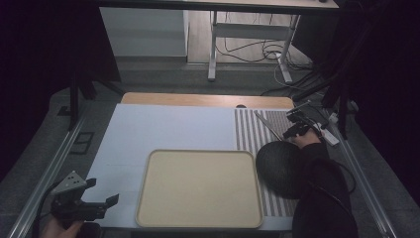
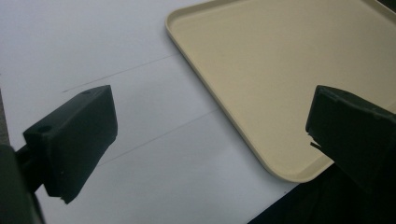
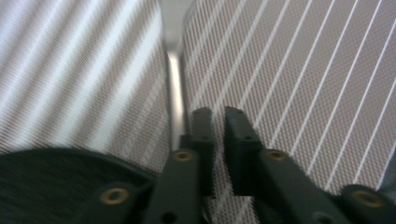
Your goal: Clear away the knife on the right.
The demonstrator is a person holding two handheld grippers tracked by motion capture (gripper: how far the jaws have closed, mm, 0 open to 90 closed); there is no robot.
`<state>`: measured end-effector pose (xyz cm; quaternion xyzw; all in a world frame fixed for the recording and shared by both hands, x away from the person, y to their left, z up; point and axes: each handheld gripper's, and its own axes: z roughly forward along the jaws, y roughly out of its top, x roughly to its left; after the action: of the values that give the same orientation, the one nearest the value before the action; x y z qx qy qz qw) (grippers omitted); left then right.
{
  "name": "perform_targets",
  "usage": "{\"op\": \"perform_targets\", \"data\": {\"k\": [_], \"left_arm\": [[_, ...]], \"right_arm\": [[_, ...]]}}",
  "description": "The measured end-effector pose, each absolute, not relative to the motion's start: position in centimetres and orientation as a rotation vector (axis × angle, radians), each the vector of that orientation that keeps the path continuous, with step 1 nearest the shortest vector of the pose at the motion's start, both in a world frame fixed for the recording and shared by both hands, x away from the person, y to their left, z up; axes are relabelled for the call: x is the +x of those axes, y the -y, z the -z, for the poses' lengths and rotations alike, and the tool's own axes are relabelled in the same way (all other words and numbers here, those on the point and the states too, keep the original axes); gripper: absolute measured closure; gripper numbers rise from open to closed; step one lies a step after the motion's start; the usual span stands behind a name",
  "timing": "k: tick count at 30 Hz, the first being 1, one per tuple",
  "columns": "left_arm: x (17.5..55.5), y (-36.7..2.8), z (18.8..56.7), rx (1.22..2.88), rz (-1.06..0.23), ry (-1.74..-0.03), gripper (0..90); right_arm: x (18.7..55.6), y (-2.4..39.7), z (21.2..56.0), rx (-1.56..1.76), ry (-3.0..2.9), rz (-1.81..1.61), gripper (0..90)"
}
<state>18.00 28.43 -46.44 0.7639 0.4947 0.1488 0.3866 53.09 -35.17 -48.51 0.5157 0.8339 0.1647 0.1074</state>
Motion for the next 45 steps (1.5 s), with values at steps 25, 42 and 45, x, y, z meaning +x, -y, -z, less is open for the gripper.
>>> {"op": "perform_targets", "data": {"k": [25, 42, 45], "left_arm": [[18.0, -28.4, 46.4, 1.948, -0.378, -1.257, 2.7], [18.0, -28.4, 46.4, 1.949, -0.377, -1.256, 2.6], [18.0, -28.4, 46.5, 1.947, -0.376, -1.256, 2.7]], "right_arm": [[54.2, 31.5, 50.5, 1.442, -2.505, -0.432, 15.2], [54.1, 31.7, 49.5, 1.374, -2.515, -0.416, 80.4], [54.1, 31.8, 49.4, 1.321, -2.513, -0.397, 80.4]]}}
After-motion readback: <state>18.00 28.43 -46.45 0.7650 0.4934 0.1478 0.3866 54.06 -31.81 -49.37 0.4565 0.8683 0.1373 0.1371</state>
